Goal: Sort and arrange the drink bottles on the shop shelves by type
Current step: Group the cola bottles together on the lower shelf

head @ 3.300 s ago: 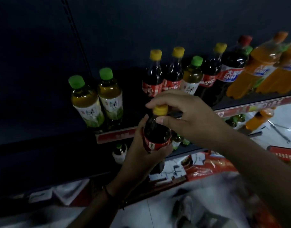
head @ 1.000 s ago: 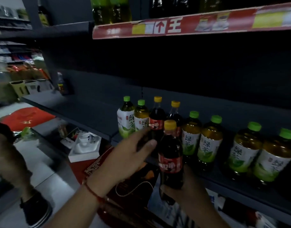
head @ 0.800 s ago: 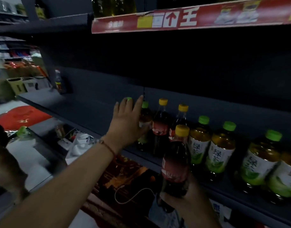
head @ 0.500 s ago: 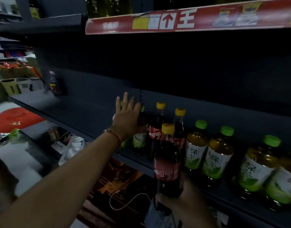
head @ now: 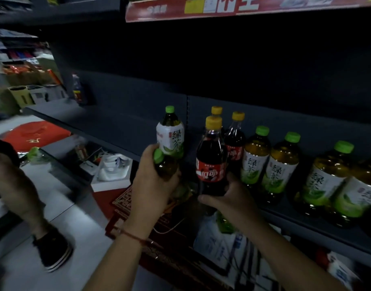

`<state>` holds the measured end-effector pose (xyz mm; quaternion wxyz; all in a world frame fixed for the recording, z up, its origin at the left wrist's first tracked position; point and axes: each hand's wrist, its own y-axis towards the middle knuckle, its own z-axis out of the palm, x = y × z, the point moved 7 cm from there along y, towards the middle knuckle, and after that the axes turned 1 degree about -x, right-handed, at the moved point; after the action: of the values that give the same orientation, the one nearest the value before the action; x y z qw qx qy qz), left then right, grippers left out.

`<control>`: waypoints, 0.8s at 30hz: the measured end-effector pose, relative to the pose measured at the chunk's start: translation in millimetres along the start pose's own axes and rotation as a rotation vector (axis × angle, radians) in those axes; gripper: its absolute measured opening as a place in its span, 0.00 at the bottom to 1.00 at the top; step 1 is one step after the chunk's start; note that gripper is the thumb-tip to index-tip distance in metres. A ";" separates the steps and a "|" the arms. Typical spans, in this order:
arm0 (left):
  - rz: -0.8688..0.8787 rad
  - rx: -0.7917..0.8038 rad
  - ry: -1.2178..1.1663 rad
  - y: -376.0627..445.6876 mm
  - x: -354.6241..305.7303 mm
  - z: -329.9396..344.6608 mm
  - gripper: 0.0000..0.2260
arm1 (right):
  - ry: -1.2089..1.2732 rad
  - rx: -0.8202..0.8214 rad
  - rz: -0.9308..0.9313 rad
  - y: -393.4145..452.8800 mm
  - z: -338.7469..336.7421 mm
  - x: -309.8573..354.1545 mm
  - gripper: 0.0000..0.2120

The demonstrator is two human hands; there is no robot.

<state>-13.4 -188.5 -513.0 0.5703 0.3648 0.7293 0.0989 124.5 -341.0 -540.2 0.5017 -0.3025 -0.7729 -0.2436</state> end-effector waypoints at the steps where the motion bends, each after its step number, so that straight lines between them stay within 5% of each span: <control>1: -0.046 -0.011 -0.025 -8.2 7.5 -10.6 0.32 | -0.004 -0.018 -0.012 3.5 3.4 4.2 0.29; 8: -0.195 -0.054 -0.103 -30.1 46.6 -71.1 0.33 | 0.079 -0.170 -0.018 54.1 37.9 15.8 0.26; 12: -0.223 -0.101 -0.139 -27.0 58.9 -93.8 0.31 | 0.034 -0.293 0.075 88.2 58.8 12.6 0.34; 24: -0.276 -0.174 -0.220 -13.2 89.1 -111.6 0.34 | -0.087 -0.379 0.174 144.0 95.3 -4.7 0.28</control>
<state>-127.2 -110.2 -551.2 0.6842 0.2193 0.6943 0.0417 168.6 -176.8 -570.1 0.4212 -0.4673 -0.7053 -0.3269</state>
